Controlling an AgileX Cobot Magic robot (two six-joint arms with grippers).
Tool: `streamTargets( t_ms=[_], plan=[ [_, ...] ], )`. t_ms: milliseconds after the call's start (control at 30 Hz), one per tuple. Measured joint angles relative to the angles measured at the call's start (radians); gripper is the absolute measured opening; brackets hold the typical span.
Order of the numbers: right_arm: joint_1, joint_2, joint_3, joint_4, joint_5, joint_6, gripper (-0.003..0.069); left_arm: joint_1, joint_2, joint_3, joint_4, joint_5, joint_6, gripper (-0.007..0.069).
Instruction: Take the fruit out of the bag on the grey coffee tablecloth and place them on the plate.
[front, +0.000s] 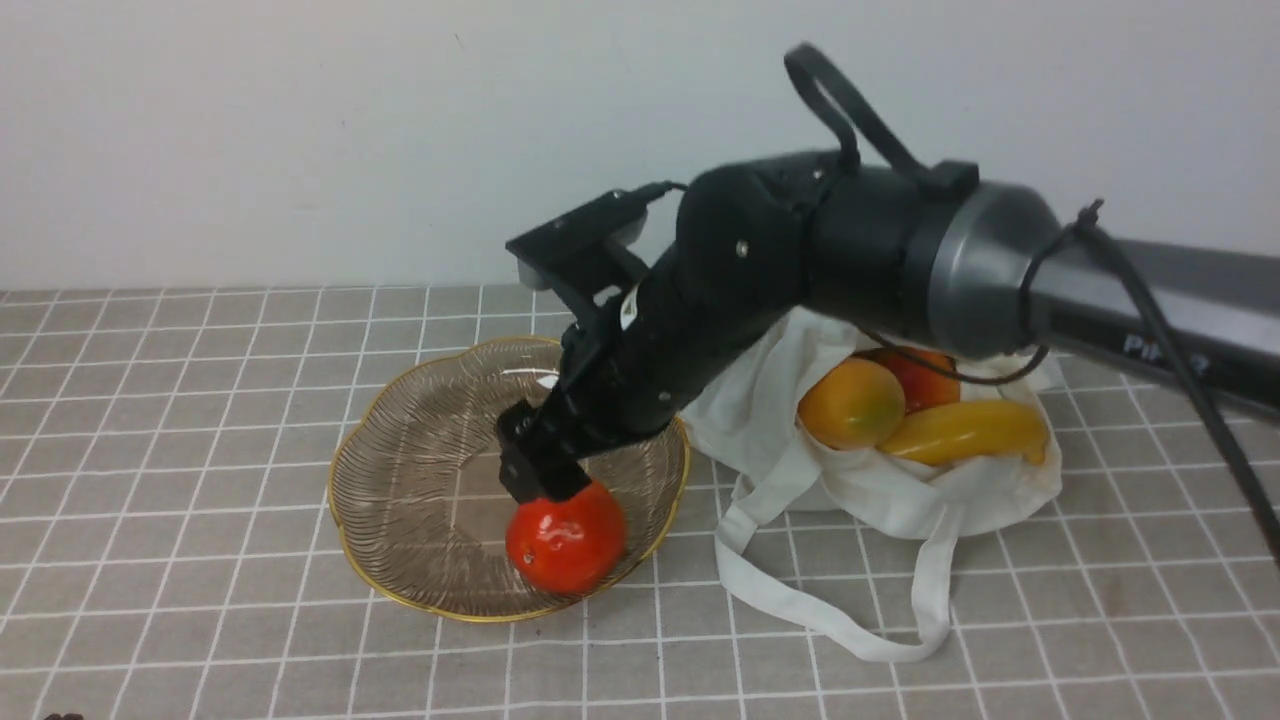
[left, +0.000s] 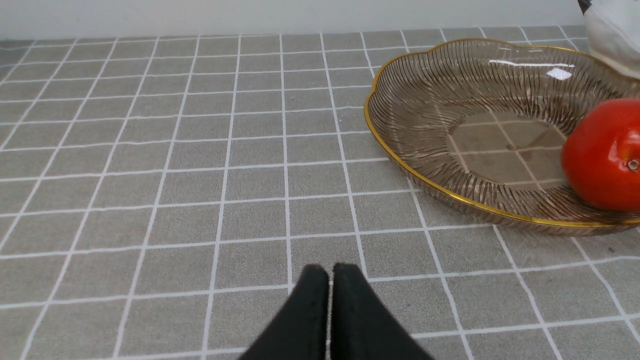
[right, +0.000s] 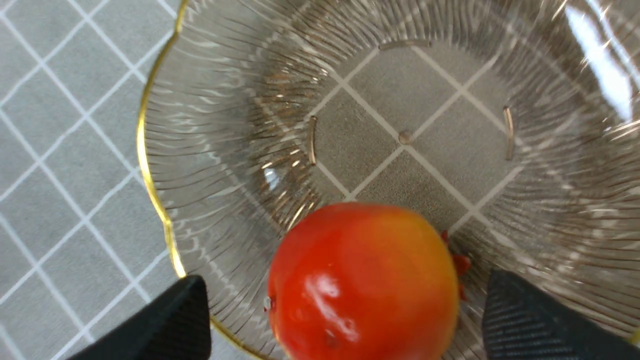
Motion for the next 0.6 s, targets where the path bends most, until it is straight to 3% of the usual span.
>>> streamTargets(
  t_ms=[33,133,167,267,500,600],
  plan=[
    [0.001,-0.008,-0.083,-0.069,0.115,0.070,0.0651,0.000,0.000,0.000,0.000,0.000,0.000,-0.0008],
    [0.001,-0.037,-0.196,-0.191,0.262,0.160,0.0558,0.000,0.000,0.000,0.000,0.000,0.000,-0.0008],
    [0.001,-0.037,-0.203,-0.201,0.271,0.160,0.0558,0.000,0.000,0.000,0.000,0.000,0.000,-0.0008],
    [0.001,-0.128,-0.271,-0.391,0.339,0.261,0.0365,0.000,0.000,0.000,0.000,0.000,0.000,-0.0008],
    [0.001,-0.464,-0.163,-0.453,0.357,0.384,0.0033,0.000,0.000,0.000,0.000,0.000,0.000,-0.0008],
    [0.001,-0.617,-0.055,-0.477,0.363,0.447,-0.0003,0.000,0.000,0.000,0.000,0.000,0.000,-0.0008]
  ],
)
